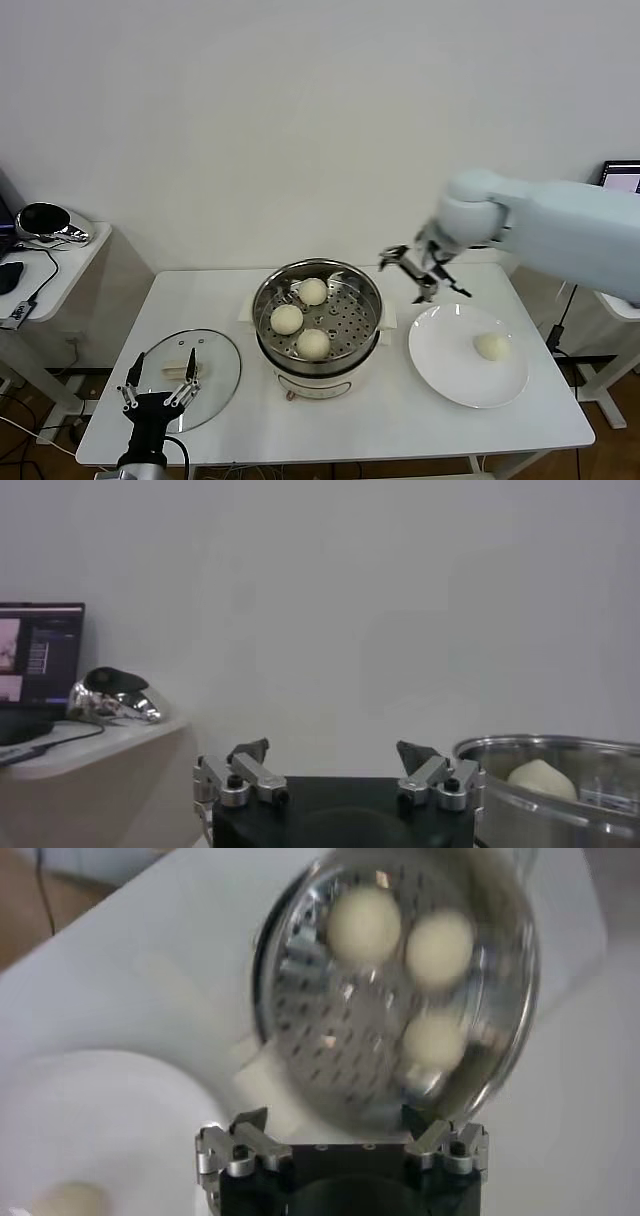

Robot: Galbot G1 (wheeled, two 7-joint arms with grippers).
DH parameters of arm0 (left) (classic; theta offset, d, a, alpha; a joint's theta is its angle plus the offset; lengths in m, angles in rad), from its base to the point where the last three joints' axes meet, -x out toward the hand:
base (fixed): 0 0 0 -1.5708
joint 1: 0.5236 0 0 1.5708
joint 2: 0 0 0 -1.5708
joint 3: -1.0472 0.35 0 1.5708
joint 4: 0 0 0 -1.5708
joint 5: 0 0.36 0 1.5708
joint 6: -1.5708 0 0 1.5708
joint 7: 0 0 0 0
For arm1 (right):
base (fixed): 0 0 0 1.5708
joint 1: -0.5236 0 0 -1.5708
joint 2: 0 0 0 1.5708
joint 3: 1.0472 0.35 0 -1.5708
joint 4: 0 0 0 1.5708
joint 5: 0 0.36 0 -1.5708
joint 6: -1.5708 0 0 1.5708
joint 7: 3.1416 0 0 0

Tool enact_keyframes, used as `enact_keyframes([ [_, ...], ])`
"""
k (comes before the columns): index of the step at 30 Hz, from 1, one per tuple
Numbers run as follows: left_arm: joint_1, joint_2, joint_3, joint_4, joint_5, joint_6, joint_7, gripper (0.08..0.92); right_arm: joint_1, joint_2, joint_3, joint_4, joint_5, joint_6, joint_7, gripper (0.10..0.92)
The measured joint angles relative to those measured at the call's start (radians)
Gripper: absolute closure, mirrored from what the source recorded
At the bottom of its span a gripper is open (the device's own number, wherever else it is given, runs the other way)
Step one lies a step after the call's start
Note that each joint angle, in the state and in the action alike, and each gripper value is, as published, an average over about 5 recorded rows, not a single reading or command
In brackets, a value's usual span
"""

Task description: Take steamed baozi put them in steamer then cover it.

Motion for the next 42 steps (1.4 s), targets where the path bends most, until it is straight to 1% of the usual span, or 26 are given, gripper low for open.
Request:
enact_keyframes([
  [4, 0.004, 0.005, 0.003, 0.0, 0.003, 0.0, 0.001, 0.177, -0.049, -0.107, 0.029, 0.006, -0.014, -0.058, -0.008, 0.203],
  [9, 0.01, 0.007, 0.006, -0.002, 0.009, 0.0, 0.002, 0.177, -0.173, -0.214, 0.12, -0.013, -0.057, -0.084, -0.02, 0.203],
  [16, 0.027, 0.0, 0.004, -0.014, 0.02, -0.001, 0.003, 0.177, -0.446, -0.275, 0.353, -0.096, -0.147, -0.065, -0.033, 0.203],
  [21, 0.042, -0.006, -0.006, -0.027, 0.025, 0.0, 0.003, 0.177, -0.63, -0.268, 0.523, -0.184, -0.211, -0.038, -0.032, 0.203],
  [27, 0.055, -0.013, -0.016, -0.037, 0.028, 0.001, 0.004, 0.177, -0.773, -0.23, 0.661, -0.294, -0.278, -0.01, -0.033, 0.203],
  [42, 0.055, -0.017, -0.019, -0.035, 0.027, 0.001, 0.003, 0.177, -0.936, -0.104, 0.817, -0.491, -0.367, 0.021, -0.016, 0.204],
])
